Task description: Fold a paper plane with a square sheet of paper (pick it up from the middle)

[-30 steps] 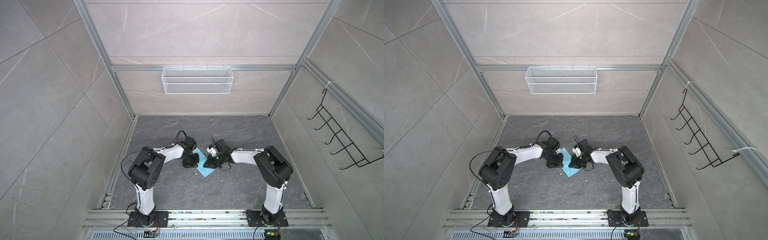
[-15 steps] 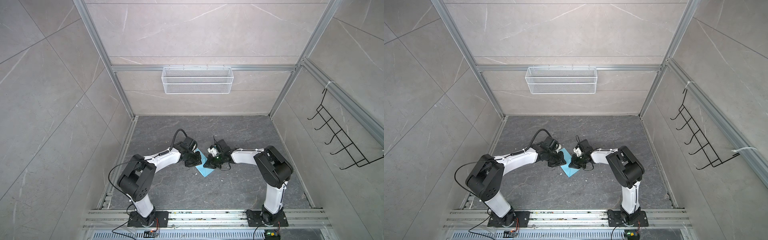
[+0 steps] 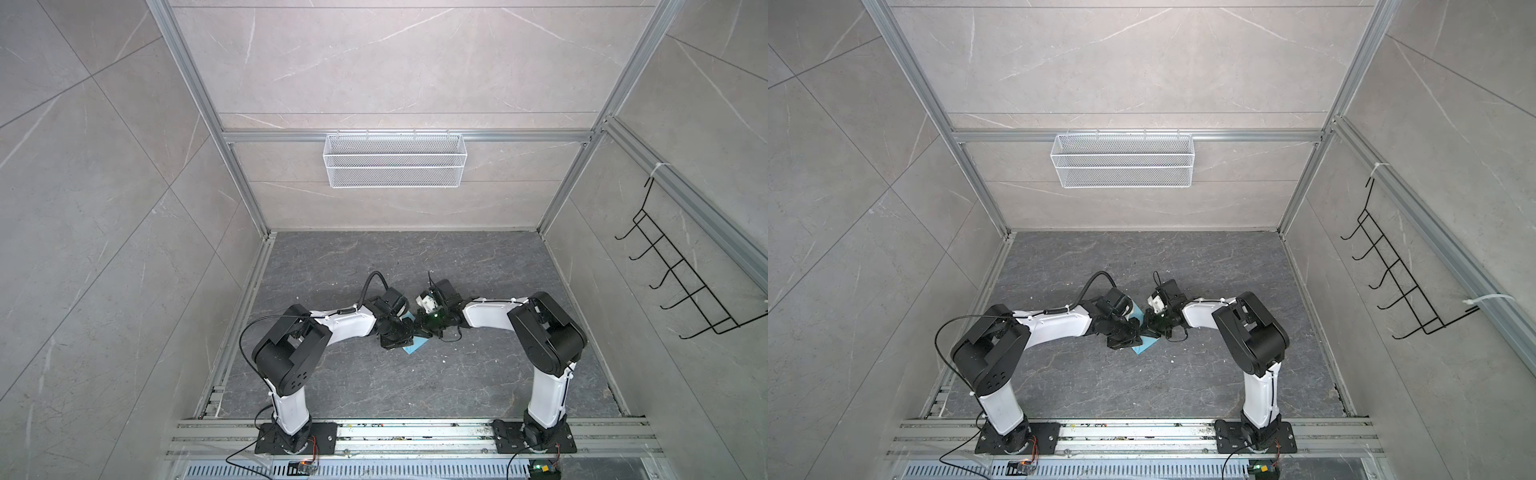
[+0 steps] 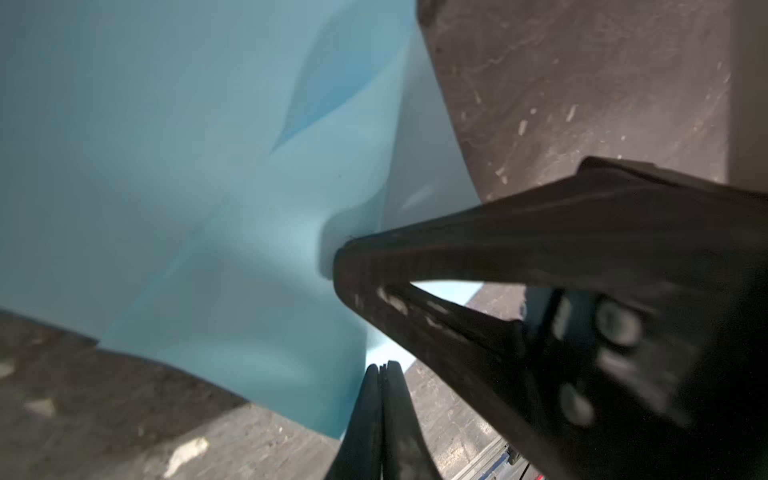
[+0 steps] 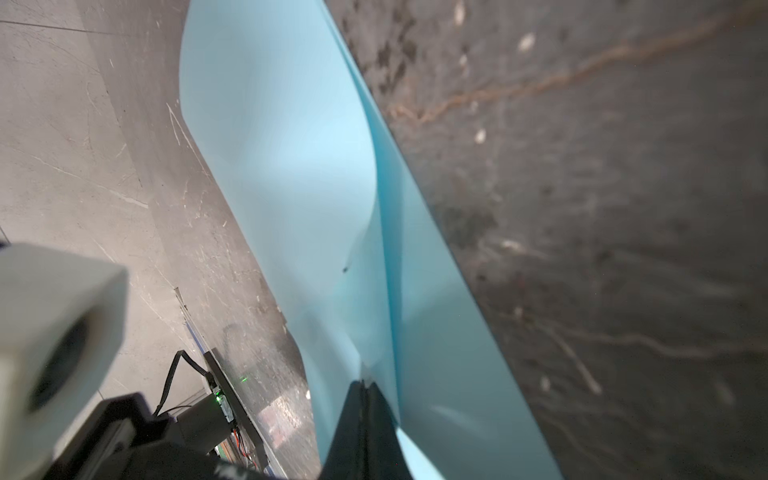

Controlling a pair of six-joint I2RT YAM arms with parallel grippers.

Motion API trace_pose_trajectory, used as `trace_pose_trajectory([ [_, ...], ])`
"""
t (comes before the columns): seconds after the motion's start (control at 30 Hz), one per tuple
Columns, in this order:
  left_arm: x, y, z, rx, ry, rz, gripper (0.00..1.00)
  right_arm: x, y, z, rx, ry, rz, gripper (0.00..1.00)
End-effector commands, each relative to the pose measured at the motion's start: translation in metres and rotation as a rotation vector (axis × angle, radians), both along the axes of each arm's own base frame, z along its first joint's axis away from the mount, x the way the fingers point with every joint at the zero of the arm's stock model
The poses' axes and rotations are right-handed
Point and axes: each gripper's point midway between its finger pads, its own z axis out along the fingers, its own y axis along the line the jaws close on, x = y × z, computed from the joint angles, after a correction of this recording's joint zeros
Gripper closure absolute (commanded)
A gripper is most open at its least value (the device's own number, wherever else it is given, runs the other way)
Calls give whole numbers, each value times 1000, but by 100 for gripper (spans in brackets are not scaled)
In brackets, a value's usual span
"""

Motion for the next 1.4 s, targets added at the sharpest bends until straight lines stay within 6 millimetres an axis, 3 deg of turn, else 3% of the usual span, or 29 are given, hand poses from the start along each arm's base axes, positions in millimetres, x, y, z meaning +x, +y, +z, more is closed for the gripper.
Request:
trace_pose_trajectory([
  [0.0,-5,3,-10,19,30,15,95,-13,-25,-36,-129,67,-51,94],
  [0.3,-13,18,-24,94,58,20,98,-8,-22,-26,-104,41,-39,93],
  [0.53,-22,32,-33,158,79,6,100,11,-13,15,-20,-113,84,90],
  [0.77,-22,32,-36,162,78,-3,100,11,2,24,48,-178,236,91],
  [1.07,-22,32,-35,158,77,-4,100,16,1,2,-5,-143,254,91],
  [1.37,-27,34,-34,159,84,-8,100,55,-26,-12,-70,-177,166,92],
])
